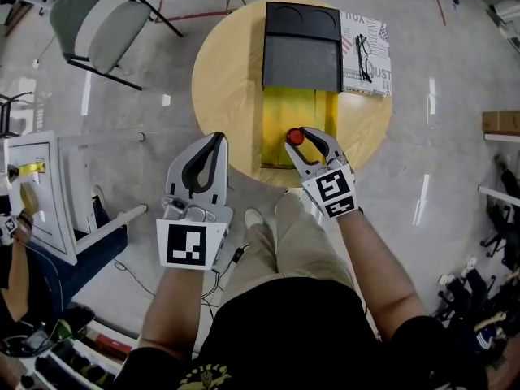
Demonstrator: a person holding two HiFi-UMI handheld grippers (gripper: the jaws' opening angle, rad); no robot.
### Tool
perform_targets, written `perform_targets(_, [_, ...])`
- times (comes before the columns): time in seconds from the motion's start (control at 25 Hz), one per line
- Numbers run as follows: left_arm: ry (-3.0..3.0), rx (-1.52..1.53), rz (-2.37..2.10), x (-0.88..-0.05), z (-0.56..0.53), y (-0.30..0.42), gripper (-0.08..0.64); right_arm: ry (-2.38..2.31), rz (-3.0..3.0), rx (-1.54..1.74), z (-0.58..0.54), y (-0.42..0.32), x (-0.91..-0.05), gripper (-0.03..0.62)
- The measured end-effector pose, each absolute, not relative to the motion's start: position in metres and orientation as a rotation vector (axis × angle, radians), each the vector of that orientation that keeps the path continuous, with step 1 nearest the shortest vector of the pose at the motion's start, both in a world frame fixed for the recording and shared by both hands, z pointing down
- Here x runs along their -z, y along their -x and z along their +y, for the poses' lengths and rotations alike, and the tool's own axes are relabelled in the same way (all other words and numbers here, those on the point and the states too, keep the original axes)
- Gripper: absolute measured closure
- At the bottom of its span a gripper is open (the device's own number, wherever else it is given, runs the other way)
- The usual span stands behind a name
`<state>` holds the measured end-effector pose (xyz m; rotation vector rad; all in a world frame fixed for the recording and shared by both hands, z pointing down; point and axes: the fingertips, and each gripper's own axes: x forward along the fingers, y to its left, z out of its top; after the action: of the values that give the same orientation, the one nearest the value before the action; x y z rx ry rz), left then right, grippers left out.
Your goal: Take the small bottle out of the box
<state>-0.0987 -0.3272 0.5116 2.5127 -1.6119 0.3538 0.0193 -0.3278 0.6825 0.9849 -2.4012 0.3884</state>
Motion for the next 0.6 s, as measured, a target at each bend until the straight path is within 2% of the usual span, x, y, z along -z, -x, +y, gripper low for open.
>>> perform_targets(0.12, [-2.512, -0.362, -1.616, -0.508, -0.322, 0.101, 0.545, -1.007, -2.372, -0.373, -0.328, -0.022, -0.69, 0.434])
perform_targets(0.6, [-2.543, -0.342, -1.635, -0.475, -0.312, 0.106, 0.545, -0.997, -2.35, -0.458, -0.316, -0.024, -0.675, 0.44])
